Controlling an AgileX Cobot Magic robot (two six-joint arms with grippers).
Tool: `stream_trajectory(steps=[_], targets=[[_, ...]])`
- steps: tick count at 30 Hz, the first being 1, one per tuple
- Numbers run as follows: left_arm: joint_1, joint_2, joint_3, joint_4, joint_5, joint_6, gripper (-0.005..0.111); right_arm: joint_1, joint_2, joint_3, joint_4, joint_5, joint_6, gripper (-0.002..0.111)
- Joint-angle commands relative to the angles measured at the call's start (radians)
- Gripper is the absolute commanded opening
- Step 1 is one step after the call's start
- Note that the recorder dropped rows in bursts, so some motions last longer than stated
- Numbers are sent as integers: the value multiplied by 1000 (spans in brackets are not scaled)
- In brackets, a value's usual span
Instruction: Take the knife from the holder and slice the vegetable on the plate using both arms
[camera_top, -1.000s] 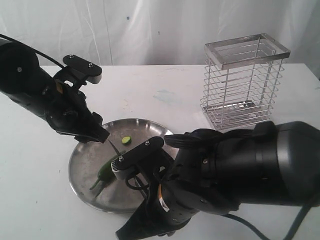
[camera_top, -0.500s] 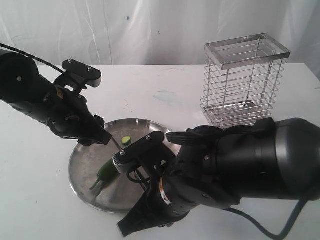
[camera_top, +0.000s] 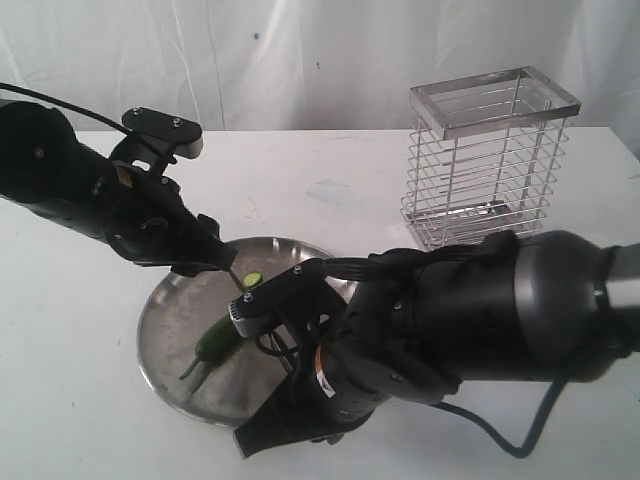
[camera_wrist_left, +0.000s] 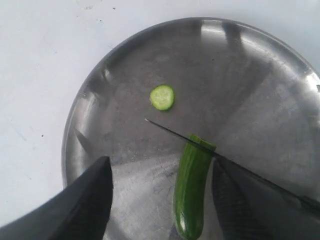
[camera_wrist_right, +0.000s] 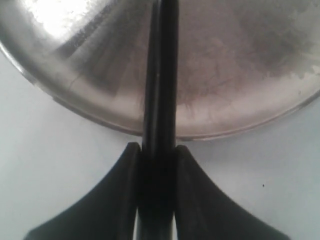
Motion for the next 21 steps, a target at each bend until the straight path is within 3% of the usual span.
stream_trajectory(steps=[1, 21], targets=[[3, -10, 6, -12, 4, 0, 62, -4, 15, -28, -6, -16, -6, 0], [3, 59, 6, -12, 5, 0, 62, -4, 80, -38, -11, -6, -8, 0]])
